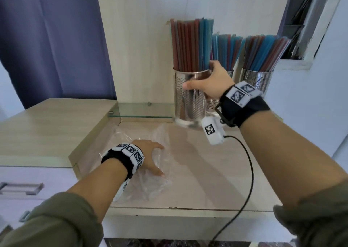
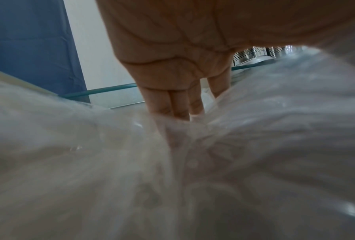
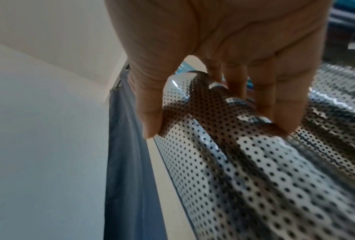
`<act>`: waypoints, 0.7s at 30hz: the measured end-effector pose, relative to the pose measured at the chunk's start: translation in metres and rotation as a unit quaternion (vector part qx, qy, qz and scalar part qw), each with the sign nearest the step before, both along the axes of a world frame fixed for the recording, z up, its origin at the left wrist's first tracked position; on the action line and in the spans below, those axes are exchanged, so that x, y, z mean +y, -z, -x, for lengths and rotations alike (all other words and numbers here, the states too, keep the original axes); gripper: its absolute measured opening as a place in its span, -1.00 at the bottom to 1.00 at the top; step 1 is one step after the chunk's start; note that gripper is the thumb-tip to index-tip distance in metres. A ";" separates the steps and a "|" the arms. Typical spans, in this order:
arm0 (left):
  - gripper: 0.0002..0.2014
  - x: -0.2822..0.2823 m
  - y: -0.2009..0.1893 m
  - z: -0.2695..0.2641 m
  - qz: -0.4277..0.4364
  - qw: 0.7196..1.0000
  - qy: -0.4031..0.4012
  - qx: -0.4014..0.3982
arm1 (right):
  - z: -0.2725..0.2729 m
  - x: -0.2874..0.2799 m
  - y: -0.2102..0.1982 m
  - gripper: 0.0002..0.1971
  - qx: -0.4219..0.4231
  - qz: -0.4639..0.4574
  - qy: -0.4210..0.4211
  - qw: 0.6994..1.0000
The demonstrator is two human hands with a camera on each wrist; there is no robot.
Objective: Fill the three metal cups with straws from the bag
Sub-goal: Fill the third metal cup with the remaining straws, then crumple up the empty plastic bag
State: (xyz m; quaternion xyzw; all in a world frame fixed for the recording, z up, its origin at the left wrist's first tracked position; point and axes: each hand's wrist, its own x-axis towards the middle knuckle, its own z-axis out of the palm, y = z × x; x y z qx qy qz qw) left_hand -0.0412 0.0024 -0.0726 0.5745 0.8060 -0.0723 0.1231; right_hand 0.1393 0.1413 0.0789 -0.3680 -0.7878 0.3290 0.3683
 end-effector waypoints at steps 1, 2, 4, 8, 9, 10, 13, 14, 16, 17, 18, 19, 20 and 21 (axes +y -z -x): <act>0.08 0.000 0.000 0.000 -0.001 1.000 0.000 0.001 | 0.010 0.006 -0.002 0.29 0.008 -0.006 0.012 1.000; 0.08 0.001 0.000 0.001 -0.001 1.000 0.000 0.001 | 0.020 0.011 -0.003 0.28 0.015 -0.010 0.018 1.000; 0.07 0.001 0.001 0.003 -0.002 1.000 -0.002 -0.001 | 0.038 0.018 -0.001 0.21 0.021 -0.008 0.025 0.999; -0.01 0.000 0.002 0.007 -0.019 1.000 0.002 -0.013 | 0.062 0.030 0.012 0.17 0.032 0.005 0.034 0.999; -0.02 0.000 0.003 0.008 -0.022 1.000 0.003 -0.013 | 0.065 0.033 0.015 0.15 0.030 0.008 0.040 0.999; -0.02 0.000 0.003 0.008 -0.026 1.000 0.005 -0.012 | 0.068 0.035 0.017 0.14 0.030 0.011 0.044 0.999; -0.03 0.002 0.004 0.010 -0.032 0.999 0.006 -0.016 | 0.074 0.042 0.022 0.13 0.032 0.015 0.067 0.997; -0.03 0.002 0.005 0.011 -0.033 0.999 0.006 -0.018 | 0.075 0.044 0.023 0.14 0.031 0.015 0.072 0.997; -0.03 0.002 0.007 0.012 -0.038 0.999 0.006 -0.023 | 0.079 0.047 0.025 0.14 0.021 0.019 0.070 0.997; -0.03 0.003 0.007 0.013 -0.042 0.999 0.007 -0.025 | 0.081 0.049 0.027 0.14 0.018 0.022 0.069 0.997; -0.03 0.003 0.008 0.014 -0.046 0.999 0.007 -0.026 | 0.082 0.050 0.028 0.14 0.017 0.022 0.070 0.997; -0.02 0.004 0.009 0.015 -0.049 0.998 0.006 -0.027 | 0.082 0.049 0.029 0.14 0.017 0.022 0.070 0.997; -0.02 0.004 0.010 0.015 -0.053 0.998 0.005 -0.028 | 0.082 0.049 0.030 0.14 0.015 0.023 0.068 0.997; -0.03 0.005 0.010 0.016 -0.056 0.998 0.004 -0.028 | 0.081 0.048 0.030 0.14 0.012 0.024 0.065 0.998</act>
